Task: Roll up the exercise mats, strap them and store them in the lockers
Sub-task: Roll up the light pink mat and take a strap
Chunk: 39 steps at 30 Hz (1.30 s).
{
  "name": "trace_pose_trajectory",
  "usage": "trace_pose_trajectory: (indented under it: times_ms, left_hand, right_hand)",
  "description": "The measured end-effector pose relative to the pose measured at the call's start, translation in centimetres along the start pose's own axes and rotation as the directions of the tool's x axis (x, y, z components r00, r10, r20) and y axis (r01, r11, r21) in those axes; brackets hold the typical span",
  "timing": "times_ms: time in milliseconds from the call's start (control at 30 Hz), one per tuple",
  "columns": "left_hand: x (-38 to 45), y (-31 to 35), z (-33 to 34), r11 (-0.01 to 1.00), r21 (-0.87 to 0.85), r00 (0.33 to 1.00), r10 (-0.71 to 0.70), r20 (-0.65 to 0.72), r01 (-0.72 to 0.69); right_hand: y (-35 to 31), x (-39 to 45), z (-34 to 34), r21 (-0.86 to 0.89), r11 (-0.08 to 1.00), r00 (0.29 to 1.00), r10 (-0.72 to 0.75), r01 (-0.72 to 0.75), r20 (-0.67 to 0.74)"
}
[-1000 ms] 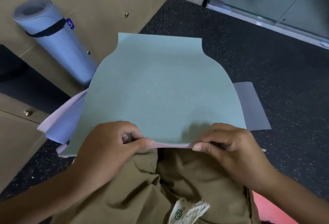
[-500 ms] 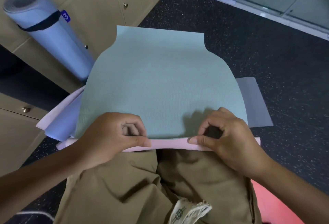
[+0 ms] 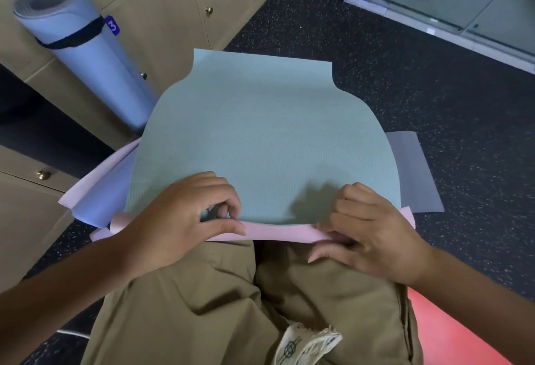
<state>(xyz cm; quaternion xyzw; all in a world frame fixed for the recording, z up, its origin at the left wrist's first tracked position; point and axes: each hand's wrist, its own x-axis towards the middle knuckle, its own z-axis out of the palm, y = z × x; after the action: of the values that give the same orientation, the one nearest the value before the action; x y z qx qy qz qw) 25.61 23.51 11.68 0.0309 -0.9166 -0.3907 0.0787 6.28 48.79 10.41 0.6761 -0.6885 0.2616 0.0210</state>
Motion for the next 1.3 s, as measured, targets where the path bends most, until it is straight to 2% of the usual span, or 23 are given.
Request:
trace_pose_trajectory:
  times_ms: [200, 367, 600, 700, 800, 900, 1100, 1233, 1300]
  left_hand:
    - [-0.7, 1.1, 1.0, 0.962, 0.254, 0.995, 0.102, 0.009, -0.101]
    - [-1.4, 2.5, 1.4, 0.862, 0.473, 0.98, 0.199, 0.017, -0.183]
    - [-1.6, 4.6, 2.2, 0.726, 0.675, 0.991, 0.115, 0.072, -0.134]
    - [-1.7, 5.2, 3.1, 0.679, 0.729, 0.995, 0.085, 0.045, -0.091]
    - [-1.8, 5.1, 3.8, 0.681, 0.729, 0.996, 0.095, 0.006, -0.069]
    - [-1.8, 5.1, 4.3, 0.702, 0.71, 0.995, 0.097, -0.028, -0.048]
    - [-2.3, 5.0, 4.5, 0.77, 0.638, 0.98, 0.116, -0.16, 0.013]
    - [-2.2, 4.7, 4.4, 0.787, 0.605, 0.981, -0.004, -0.194, 0.123]
    - [-1.8, 4.4, 3.7, 0.827, 0.531, 0.981, -0.121, -0.154, 0.185]
  right_hand:
    - [0.3, 0.1, -0.2, -0.029, 0.999, 0.999, -0.019, 0.02, 0.042]
    - [0.5, -0.1, -0.3, 0.021, 0.999, 0.998, 0.05, -0.05, 0.024]
    - [0.2, 0.1, -0.7, 0.056, 0.992, 0.993, 0.107, -0.11, 0.051]
    - [0.0, 0.2, -1.0, 0.072, 0.987, 0.989, 0.14, -0.143, 0.049]
    - [-0.1, 0.4, -1.2, 0.061, 0.989, 0.99, 0.135, -0.138, 0.046]
    - [0.0, 0.1, -1.5, 0.0, 0.998, 0.997, 0.063, -0.064, 0.054]
    - [-0.7, -0.5, -2.0, -0.283, 0.956, 0.996, -0.062, 0.078, 0.065]
    - [-1.7, -1.0, -1.5, -0.335, 0.941, 0.998, -0.033, 0.046, 0.046]
    - [-2.0, -1.2, -1.3, -0.32, 0.947, 0.999, 0.023, -0.013, 0.028]
